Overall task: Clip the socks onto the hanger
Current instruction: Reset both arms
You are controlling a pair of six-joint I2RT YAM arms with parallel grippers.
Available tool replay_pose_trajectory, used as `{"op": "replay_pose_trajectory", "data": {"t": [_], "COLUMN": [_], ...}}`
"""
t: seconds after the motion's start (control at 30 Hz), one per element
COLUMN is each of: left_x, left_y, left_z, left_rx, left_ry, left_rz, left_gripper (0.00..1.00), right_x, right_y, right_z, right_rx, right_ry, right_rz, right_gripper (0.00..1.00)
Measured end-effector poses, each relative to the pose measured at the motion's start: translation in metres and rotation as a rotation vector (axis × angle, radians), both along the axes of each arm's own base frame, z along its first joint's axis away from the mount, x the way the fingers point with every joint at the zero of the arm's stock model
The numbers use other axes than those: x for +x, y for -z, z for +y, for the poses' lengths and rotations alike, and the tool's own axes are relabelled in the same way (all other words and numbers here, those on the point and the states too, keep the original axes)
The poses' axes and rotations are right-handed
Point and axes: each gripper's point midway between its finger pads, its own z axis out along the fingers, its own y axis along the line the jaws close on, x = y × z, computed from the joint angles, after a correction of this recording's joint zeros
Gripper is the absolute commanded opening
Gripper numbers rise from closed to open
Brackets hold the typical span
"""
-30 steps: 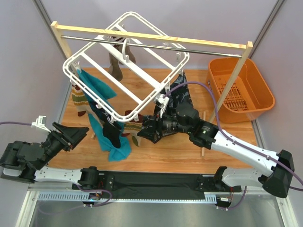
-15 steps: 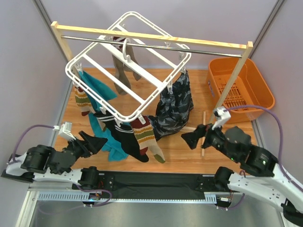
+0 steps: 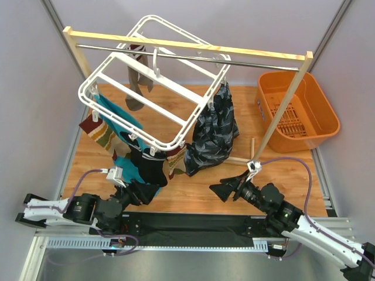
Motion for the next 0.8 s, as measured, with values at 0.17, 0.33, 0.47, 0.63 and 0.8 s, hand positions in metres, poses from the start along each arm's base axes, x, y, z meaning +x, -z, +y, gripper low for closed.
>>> {"op": "replay_pose_trajectory", "data": {"t": [0.17, 0.33, 0.47, 0.63, 0.8], "left_x": [-0.001, -0.002, -0.005, -0.005, -0.006], "left_y": [0.025, 0.025, 0.016, 0.012, 0.011], "left_z": [-0.025, -0.043, -0.052, -0.054, -0.054], "left_rx": [0.01, -0.116, -0.263, -0.337, -0.387], "left_ry": [0.024, 0.018, 0.002, -0.015, -0.029], "left_rz": [-0.059, -0.037, 0.03, 0.081, 0.119], "left_gripper": [0.98, 0.99, 0.99, 0.99, 0.99], "right_x": [0.012, 0.023, 0.026, 0.032, 0.034], "right_y": [-0.052, -0.056, -0.06, -0.032, -0.011], "right_z": [0.007, -0.002, -0.017, -0.026, -0.032], "right_rx": [0.16, 0.203, 0.237, 0.167, 0.103], "right_ry": [0.032, 0.117, 0.184, 0.252, 0.289], "right_rz": [-0.124, -0.094, -0.083, -0.006, 0.045], "right_gripper": [1.0, 1.0, 1.0, 1.0, 1.0]}}
